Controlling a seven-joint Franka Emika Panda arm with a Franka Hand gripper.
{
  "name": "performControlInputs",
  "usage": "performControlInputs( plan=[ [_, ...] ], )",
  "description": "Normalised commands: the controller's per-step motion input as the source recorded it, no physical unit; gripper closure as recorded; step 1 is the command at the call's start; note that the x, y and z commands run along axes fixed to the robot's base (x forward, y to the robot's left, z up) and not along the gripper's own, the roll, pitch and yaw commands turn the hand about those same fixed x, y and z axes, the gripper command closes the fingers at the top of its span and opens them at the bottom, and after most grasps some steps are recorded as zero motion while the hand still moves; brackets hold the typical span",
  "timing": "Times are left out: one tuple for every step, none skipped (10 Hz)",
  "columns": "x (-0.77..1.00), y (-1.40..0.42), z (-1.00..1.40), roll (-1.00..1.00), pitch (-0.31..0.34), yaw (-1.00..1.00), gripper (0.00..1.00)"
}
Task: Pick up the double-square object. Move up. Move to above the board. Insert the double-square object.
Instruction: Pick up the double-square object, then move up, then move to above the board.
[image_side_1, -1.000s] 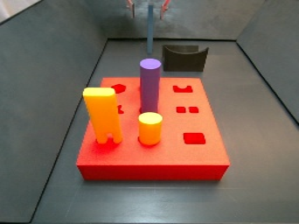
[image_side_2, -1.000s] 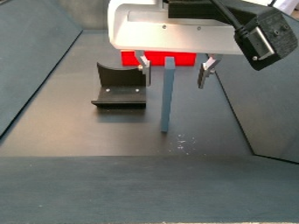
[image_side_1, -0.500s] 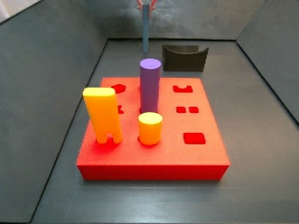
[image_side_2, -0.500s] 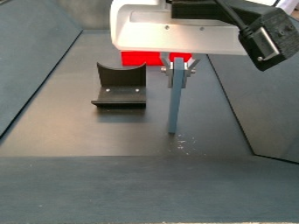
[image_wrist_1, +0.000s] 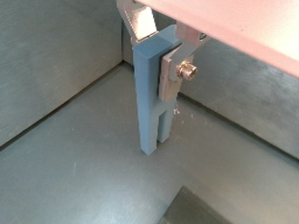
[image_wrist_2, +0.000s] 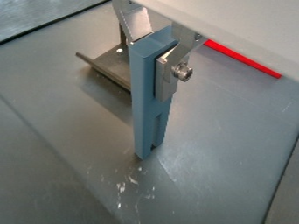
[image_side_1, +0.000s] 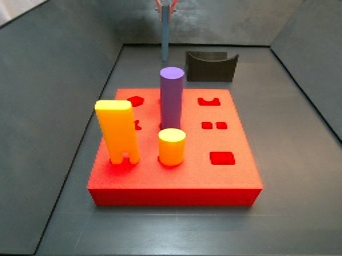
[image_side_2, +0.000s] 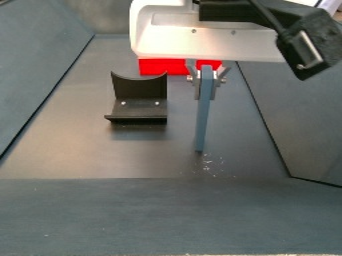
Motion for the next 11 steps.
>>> performControlInputs(
  plan=[
    [0.00,0.00,0.00,0.00,0.000,0.00,1.00],
    [0.00,0.00,0.00,0.00,0.000,0.00,1.00],
    [0.00,0.00,0.83,0.00,0.000,0.00,1.00],
    [-0.04,0.01,0.71,0.01,0.038,0.03,1.00],
    [-0.04,0.01,0.63,0.03,0.046,0.03,1.00],
    [-0.03,0.00,0.44,0.06,0.060,0.02,1.00],
    [-0.02,0.00,0.29,0.07,0.074,0.02,1.00],
    [-0.12,-0.25,1.00,-0.02,0.118,-0.07,1.00],
    [-0.12,-0.25,1.00,-0.01,0.120,-0.07,1.00],
    [-0.11,-0.20,1.00,0.04,0.096,-0.03,1.00],
    [-0.10,-0.19,1.00,0.06,0.084,-0.02,1.00]
  ],
)
